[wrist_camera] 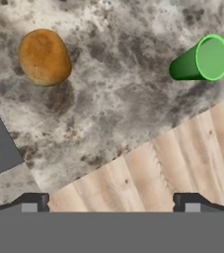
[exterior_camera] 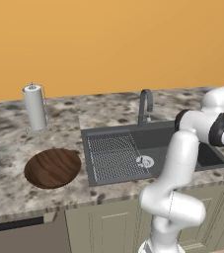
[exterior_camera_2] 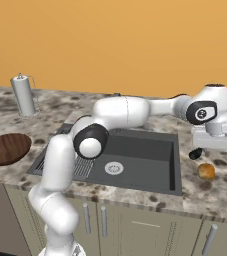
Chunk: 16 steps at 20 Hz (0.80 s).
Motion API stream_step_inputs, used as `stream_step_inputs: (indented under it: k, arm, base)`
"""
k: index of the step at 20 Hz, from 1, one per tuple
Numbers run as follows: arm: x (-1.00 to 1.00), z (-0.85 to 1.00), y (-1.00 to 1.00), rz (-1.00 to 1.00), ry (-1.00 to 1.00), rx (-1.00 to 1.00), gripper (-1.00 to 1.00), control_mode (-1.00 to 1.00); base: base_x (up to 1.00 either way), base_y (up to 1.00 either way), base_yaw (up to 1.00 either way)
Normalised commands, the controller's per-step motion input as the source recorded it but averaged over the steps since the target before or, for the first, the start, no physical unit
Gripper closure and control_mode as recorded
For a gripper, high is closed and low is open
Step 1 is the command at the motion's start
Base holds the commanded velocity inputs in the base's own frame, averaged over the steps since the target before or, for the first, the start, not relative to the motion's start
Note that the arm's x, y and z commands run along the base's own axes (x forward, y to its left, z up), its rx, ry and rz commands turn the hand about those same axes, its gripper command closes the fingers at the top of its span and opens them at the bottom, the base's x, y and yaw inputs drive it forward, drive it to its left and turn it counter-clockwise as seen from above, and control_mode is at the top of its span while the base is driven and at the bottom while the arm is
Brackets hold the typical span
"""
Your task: Remove the eggplant and potato from the sink. Then move the bowl and cup from the counter to the sink for washing.
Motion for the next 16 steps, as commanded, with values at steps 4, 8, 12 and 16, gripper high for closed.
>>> stream_step_inputs:
  k: [4,8,12,16]
  arm:
    - [-0.14,0.08,0.00,0.10,0.05,0.00,-1.00,-1.00]
    - [-0.12,0.07,0.00,0.09,0.07,0.00,-1.00,-1.00]
    - [-0.10,0.05,0.01,0.10,0.09,0.00,-1.00,-1.00]
    - [-0.08,0.04,0.01,0.10,0.07,0.00,-1.00,-1.00]
  base:
    - [0.00,0.00,0.00]
    - [0.00,0.00,0.00]
    - [0.00,0.00,0.00]
    - [0.00,0.00,0.00]
